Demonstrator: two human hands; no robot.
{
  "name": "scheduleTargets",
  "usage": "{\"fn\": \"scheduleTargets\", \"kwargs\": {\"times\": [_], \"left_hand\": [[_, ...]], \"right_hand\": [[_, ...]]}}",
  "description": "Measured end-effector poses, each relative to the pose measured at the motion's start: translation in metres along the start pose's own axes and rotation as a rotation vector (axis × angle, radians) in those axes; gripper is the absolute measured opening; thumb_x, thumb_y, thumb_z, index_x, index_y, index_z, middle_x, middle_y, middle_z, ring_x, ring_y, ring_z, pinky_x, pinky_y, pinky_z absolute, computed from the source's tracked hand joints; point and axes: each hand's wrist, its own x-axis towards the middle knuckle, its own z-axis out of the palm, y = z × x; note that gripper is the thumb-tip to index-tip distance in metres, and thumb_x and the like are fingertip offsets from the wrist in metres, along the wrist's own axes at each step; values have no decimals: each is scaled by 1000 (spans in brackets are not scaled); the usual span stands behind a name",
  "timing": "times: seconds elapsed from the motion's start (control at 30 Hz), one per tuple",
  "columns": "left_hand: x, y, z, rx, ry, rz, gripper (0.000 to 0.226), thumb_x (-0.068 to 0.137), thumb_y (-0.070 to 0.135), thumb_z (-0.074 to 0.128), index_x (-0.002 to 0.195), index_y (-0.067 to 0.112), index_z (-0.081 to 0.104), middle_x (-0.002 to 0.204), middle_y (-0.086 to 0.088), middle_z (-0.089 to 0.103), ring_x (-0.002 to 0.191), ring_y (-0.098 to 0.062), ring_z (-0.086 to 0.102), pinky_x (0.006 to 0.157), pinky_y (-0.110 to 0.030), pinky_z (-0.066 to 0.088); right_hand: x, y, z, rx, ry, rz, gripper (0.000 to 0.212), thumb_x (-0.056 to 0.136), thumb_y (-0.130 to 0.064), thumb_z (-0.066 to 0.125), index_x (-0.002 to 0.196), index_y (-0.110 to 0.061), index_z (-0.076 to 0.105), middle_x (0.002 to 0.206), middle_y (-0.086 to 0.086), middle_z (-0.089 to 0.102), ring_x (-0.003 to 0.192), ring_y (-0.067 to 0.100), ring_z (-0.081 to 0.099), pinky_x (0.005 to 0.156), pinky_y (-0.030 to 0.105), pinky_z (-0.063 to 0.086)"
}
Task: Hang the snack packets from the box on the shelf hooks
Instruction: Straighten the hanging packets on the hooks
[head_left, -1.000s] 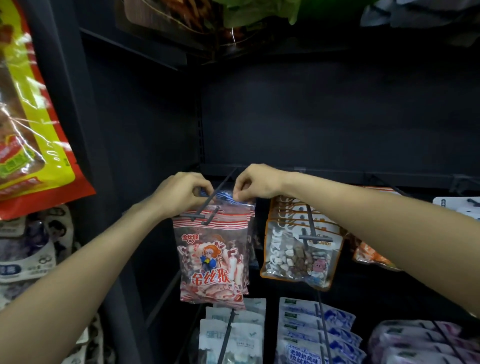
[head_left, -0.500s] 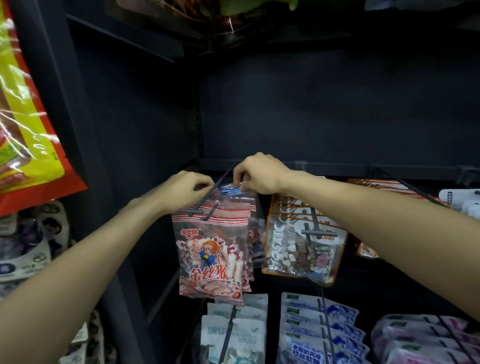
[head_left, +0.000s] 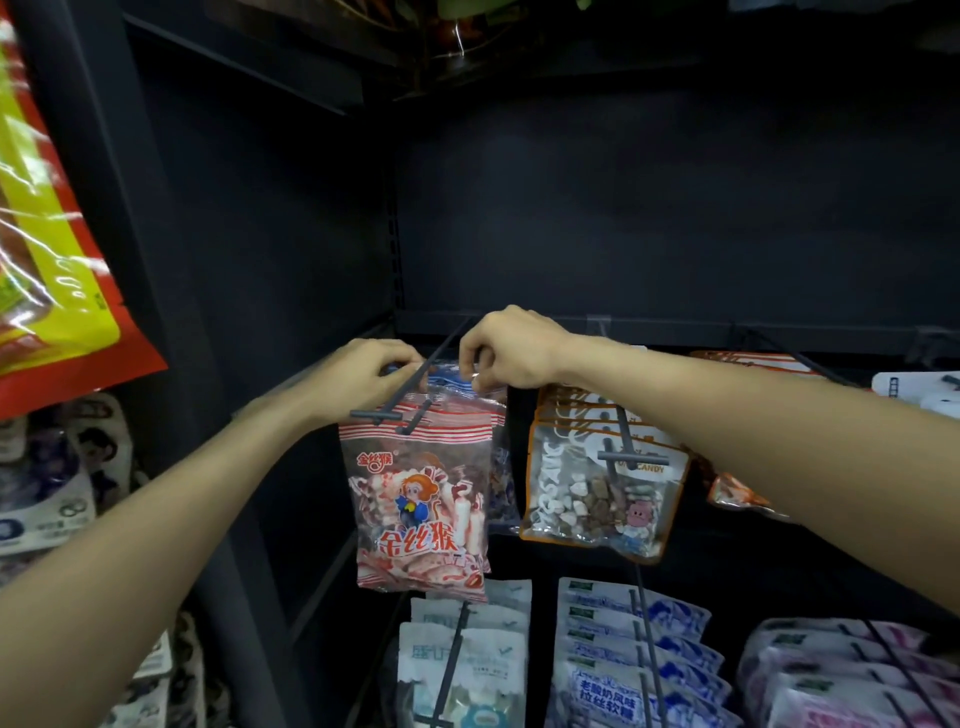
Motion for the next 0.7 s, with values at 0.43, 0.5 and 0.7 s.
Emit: {"fn": "scheduleTargets", "kwargs": {"times": [0.43, 0.5, 0.7], "left_hand": [[26, -6, 1, -32, -31, -169, 30, 95, 30, 55, 122, 21, 65, 121, 3, 64, 102, -6, 60, 84, -21, 46], [21, -6, 1, -57, -17, -175, 28, 95, 31, 55, 120, 23, 66, 119, 4, 66, 101, -6, 61, 84, -22, 48], [10, -2, -1, 101, 25, -57, 26, 94, 27, 57, 116, 22, 69, 120, 8, 64, 108, -5, 57, 88, -20, 43]], "right_hand": [[10, 15, 5, -74, 88, 38, 5, 87, -21, 64, 87, -25, 66, 85, -8, 58, 93, 18, 61, 72, 28, 43], [10, 12, 5, -160, 135, 8, 9, 87, -19, 62, 82, -26, 62, 88, -6, 63, 94, 20, 61, 80, 31, 42], [10, 8, 5, -279, 166, -102, 11, 84, -18, 63, 77, -27, 62, 103, -5, 66, 97, 18, 58, 80, 30, 36]]}}
